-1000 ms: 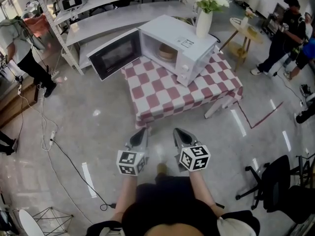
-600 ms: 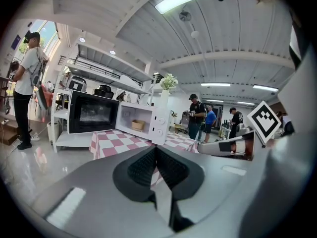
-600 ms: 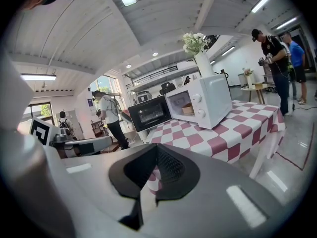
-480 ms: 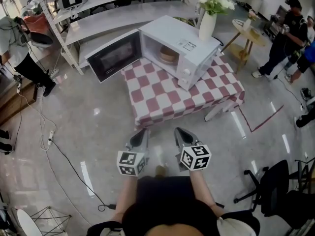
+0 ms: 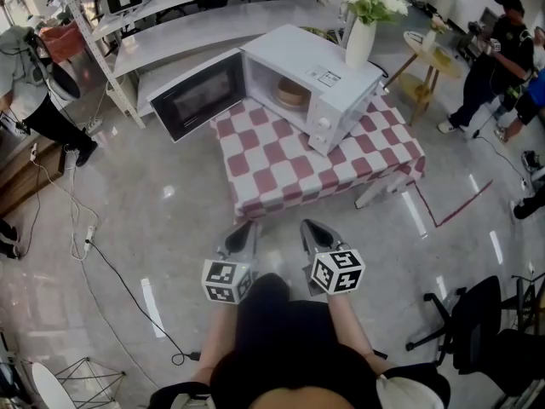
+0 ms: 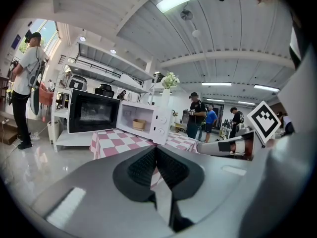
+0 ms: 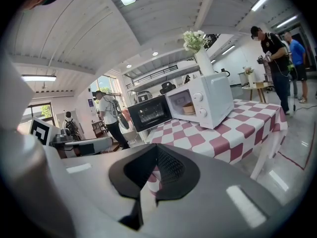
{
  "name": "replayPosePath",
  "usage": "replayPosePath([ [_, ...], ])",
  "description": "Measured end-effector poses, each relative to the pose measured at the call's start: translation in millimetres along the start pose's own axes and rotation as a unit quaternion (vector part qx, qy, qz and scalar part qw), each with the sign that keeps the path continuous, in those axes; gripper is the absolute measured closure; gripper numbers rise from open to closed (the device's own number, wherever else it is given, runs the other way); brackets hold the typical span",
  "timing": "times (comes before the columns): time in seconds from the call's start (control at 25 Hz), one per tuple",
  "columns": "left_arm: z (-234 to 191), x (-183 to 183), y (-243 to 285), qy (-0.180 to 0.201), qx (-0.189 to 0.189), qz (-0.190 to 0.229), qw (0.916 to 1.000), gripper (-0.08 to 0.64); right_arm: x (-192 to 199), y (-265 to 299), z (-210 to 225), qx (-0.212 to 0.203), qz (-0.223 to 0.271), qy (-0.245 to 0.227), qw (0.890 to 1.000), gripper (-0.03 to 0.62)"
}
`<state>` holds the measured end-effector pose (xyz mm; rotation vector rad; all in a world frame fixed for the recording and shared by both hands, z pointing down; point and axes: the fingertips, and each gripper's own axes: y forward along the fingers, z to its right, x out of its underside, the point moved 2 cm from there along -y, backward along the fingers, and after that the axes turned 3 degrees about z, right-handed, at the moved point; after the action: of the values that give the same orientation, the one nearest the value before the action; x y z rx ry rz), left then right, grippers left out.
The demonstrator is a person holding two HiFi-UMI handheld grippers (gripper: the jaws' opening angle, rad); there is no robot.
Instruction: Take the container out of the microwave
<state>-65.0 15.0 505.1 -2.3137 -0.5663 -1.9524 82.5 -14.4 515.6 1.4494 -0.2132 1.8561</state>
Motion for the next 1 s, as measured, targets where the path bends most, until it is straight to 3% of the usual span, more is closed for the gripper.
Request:
replayPosePath([
  [0.32,12.1,-13.5,-2.5,-0.003,0.015,0.011,0.9998,0.551,2.6,-5.8,3.4,0.005,0.001,0.008,1.000,0.592],
  [1.0,4.4,-5.4,8.7,-0.015,-0.002,0.001,0.9999,0.550,-2.1,5.4,7.4,-0.012,0.004,0.014,1.000,0.592],
])
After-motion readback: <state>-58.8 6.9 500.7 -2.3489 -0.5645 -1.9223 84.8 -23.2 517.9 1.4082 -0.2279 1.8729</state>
